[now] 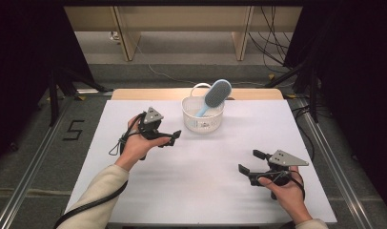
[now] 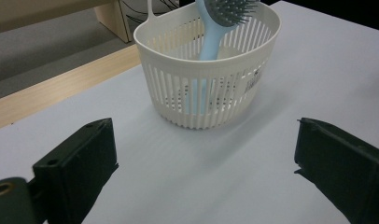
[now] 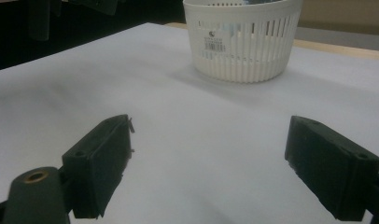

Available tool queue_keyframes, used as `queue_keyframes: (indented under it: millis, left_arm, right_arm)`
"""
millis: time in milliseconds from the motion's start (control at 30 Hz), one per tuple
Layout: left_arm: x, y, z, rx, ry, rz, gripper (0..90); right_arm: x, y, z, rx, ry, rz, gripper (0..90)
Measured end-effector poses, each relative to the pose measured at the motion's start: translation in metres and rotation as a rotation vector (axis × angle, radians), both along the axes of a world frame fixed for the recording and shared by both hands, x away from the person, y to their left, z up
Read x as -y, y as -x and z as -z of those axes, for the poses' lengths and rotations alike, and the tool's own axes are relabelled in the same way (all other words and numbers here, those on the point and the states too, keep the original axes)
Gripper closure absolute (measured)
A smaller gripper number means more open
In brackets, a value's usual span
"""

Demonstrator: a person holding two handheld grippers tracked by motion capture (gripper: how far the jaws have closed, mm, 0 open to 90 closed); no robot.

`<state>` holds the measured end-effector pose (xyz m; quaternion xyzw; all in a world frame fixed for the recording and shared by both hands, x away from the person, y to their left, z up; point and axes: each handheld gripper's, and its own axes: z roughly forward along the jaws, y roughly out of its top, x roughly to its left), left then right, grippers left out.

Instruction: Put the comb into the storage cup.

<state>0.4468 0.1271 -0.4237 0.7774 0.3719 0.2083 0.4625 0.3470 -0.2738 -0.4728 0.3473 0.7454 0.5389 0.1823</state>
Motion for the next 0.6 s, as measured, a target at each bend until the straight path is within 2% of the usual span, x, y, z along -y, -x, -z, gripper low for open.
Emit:
queue_keyframes:
  millis: [433,600]
  left_arm:
    - [-0.011,0.017,0.001,0.004,-0.008,0.002,5.0]
    - [-0.019,0.025,0.001,0.003,0.002,-0.004,5.0]
  right_arm:
    - [0.000,0.000,0.000,0.003,0.001,0.002,15.4]
    - [0.000,0.000,0.000,0.006,0.004,0.004,15.4]
